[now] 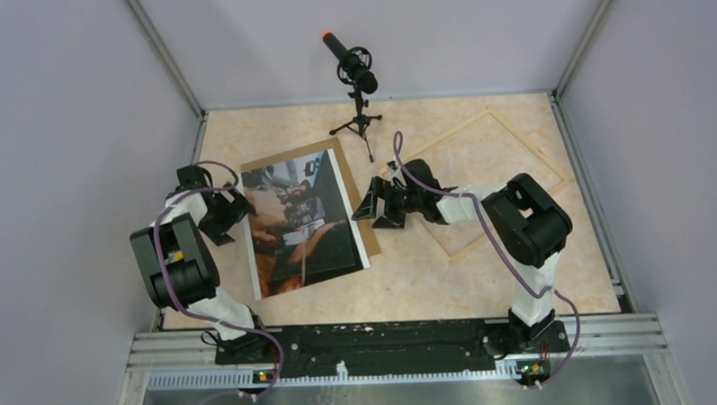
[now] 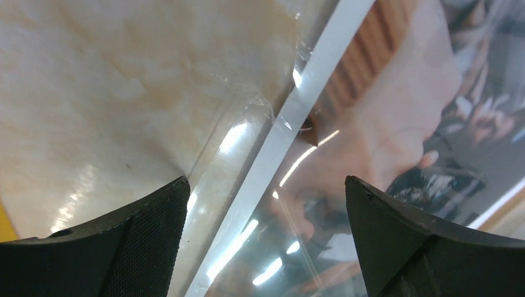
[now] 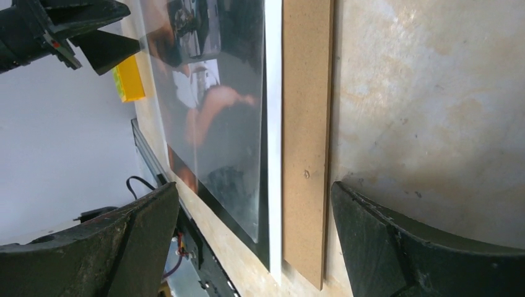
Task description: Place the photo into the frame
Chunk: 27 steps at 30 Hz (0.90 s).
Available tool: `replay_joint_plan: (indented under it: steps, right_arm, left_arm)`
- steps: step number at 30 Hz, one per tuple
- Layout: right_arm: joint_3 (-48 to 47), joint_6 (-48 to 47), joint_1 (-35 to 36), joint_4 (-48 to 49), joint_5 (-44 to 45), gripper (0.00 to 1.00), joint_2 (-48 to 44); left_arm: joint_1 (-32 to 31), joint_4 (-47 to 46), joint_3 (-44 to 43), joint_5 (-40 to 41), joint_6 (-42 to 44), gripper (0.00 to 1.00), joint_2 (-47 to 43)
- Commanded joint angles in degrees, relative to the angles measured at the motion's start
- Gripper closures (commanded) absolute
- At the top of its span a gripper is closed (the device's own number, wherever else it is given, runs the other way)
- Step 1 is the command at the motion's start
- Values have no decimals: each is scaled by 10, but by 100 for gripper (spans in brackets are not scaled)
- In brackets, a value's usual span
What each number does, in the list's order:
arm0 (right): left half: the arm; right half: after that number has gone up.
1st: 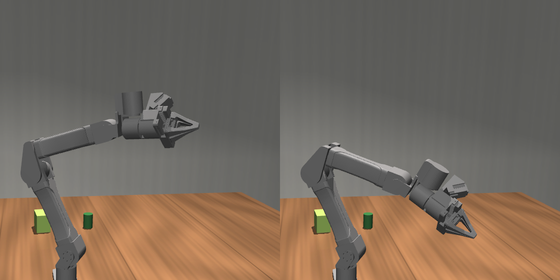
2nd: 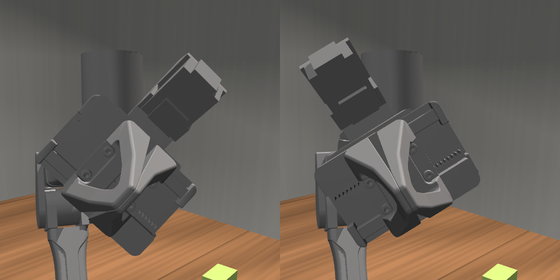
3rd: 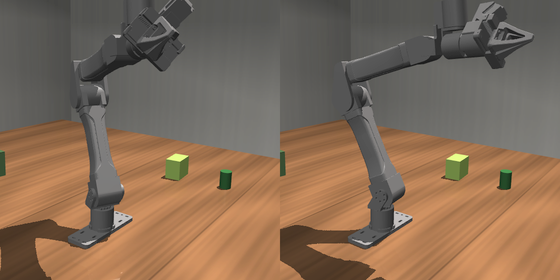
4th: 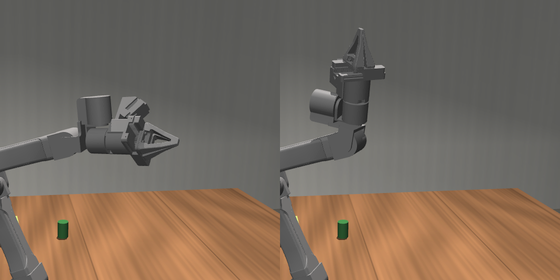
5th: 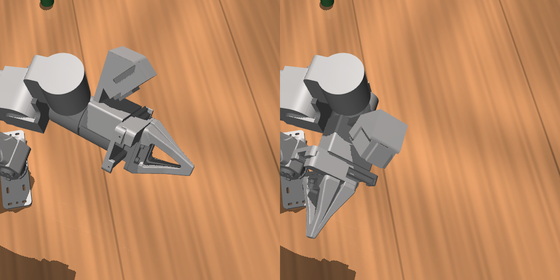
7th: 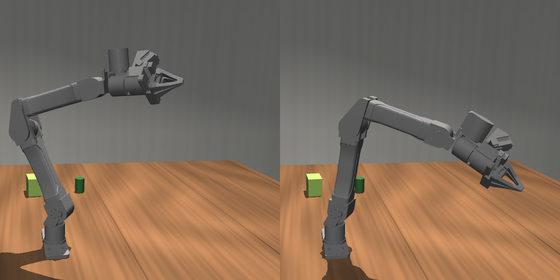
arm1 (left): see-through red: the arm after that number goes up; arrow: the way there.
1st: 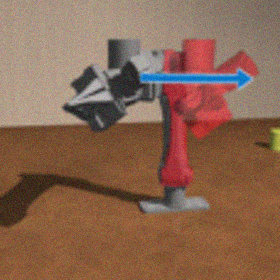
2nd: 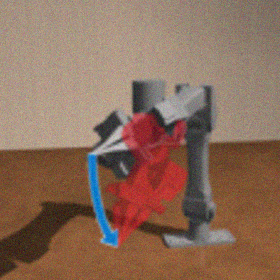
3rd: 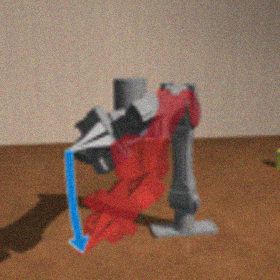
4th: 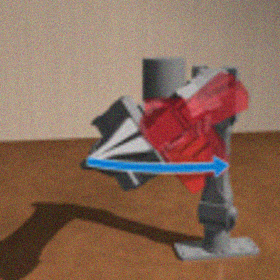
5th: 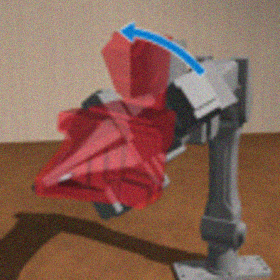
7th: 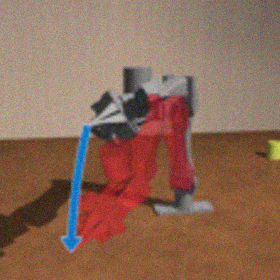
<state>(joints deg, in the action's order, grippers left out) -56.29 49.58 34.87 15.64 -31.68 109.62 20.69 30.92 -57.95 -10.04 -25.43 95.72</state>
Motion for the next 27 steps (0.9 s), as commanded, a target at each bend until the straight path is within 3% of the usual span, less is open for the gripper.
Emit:
replay_joint_plan:
  steps: [1,8,12,14,18,22,27]
  right_arm:
    - [27,8,20,-14,29,8,-22]
    - [54,16,32,-21,56,9,-49]
    - [54,-25,31,-104,126,9,-93]
    - [62,-34,31,-118,129,9,-112]
    - [89,-23,39,-104,101,9,-143]
    - [117,-9,47,-88,99,17,-184]
    - [139,21,48,-32,70,34,-187]
  left_arm:
    - [-8,10,65,-70,-9,1,-31]
    - [-19,-6,110,-130,-13,2,-69]
    - [-24,-12,129,-148,-6,2,-80]
    - [-26,-5,134,-131,-8,2,-91]
    - [-27,19,128,-15,-37,2,-156]
    - [-32,9,132,-1,-45,2,-239]
    - [-69,-45,144,-104,-23,2,-253]
